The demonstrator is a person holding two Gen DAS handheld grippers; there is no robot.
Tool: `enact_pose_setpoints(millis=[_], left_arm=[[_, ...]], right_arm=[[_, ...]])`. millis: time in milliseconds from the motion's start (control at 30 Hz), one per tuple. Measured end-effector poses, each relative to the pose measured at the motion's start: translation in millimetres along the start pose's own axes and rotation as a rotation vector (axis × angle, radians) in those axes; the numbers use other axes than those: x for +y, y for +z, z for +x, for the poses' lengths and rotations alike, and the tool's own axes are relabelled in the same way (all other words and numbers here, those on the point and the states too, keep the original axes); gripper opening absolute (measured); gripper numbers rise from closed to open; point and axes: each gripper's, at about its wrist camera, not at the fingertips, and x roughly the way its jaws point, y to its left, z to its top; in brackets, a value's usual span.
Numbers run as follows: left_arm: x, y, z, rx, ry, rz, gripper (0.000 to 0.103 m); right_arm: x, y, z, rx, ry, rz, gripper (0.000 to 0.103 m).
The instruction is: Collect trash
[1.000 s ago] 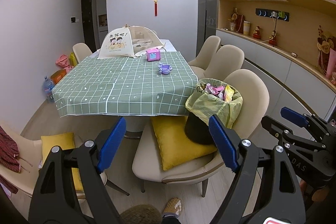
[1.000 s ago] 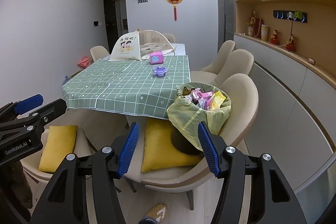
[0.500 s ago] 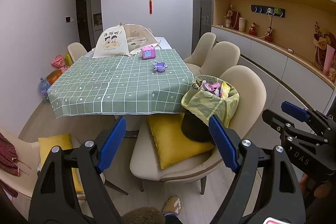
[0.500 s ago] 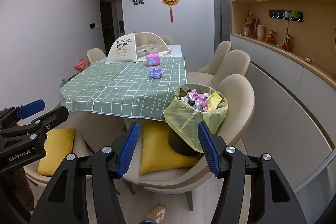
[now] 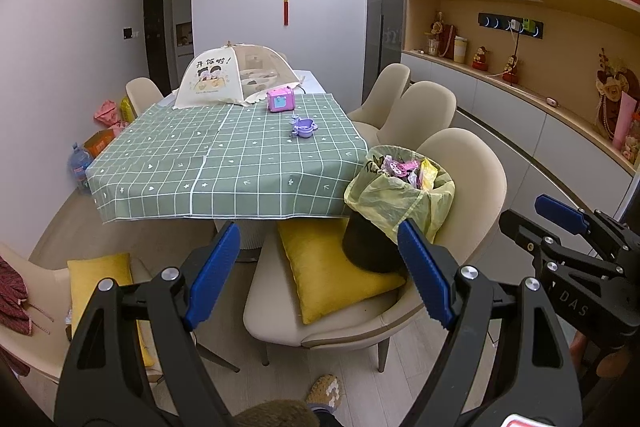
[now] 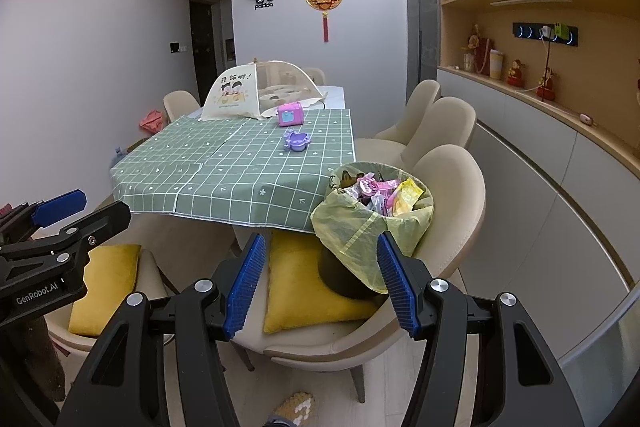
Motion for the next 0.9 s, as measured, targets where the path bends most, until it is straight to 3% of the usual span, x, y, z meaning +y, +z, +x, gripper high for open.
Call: enact_pose_setpoints(millis=[633, 800, 900], left_arm=[[13.7, 2.7, 28.0, 0.050, -0.014, -0.007, 0.077], [39.5, 11.3, 75.7, 0.148, -0.035, -0.097, 0.077], [71.1, 18.5, 128.9, 0.218, -0.034, -0.162, 0.077]], right_arm=[[4.9, 6.1, 20.1, 0.035, -0.004, -0.007, 0.055], [7.0, 14.6, 53.7, 0.069, -0.009, -0.015, 0.055], [8.2, 29.5, 101.9, 0.103, 0.006, -0.014, 0.055]])
